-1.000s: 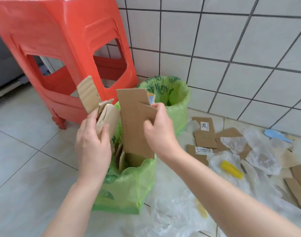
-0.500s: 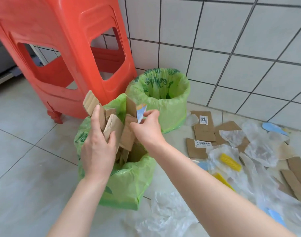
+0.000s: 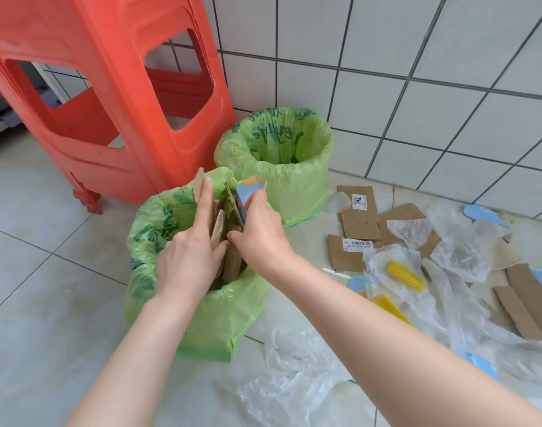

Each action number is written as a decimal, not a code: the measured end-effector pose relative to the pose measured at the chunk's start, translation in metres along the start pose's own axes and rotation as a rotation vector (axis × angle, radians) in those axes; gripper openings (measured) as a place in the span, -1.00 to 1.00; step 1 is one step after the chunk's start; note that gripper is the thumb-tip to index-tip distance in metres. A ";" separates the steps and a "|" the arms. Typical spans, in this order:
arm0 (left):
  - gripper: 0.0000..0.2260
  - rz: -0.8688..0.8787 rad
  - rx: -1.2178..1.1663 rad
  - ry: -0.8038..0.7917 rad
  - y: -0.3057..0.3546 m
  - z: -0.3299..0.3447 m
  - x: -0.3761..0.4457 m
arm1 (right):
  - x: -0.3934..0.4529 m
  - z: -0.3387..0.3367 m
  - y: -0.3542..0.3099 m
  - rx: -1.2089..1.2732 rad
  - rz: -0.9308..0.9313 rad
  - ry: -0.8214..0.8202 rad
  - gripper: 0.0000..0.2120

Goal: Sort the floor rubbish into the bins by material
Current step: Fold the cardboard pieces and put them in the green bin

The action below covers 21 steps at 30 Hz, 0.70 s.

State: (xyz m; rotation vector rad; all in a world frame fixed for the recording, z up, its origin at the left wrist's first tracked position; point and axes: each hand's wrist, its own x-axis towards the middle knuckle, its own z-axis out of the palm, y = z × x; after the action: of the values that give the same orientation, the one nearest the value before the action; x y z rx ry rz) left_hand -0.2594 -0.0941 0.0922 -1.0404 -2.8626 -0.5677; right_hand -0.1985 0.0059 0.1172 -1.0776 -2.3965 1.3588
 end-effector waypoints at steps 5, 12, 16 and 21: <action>-0.60 0.107 -0.298 0.008 0.001 -0.001 -0.006 | 0.000 -0.017 -0.002 0.046 -0.020 0.130 -0.63; -0.62 -0.007 -0.385 -0.009 -0.003 0.003 0.003 | 0.008 -0.019 0.001 -0.270 -0.042 0.102 -0.69; -0.54 0.009 -0.200 -0.133 -0.003 0.013 0.011 | 0.007 -0.016 0.007 -0.361 -0.066 0.069 -0.85; -0.80 0.021 -0.056 -0.004 -0.002 0.021 0.022 | 0.001 -0.025 0.010 -0.319 -0.078 0.169 -0.83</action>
State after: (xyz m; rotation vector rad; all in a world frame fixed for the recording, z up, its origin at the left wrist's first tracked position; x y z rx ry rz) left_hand -0.2755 -0.0745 0.0757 -1.0798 -2.8511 -0.6491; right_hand -0.1819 0.0268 0.1232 -1.1057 -2.5510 0.8421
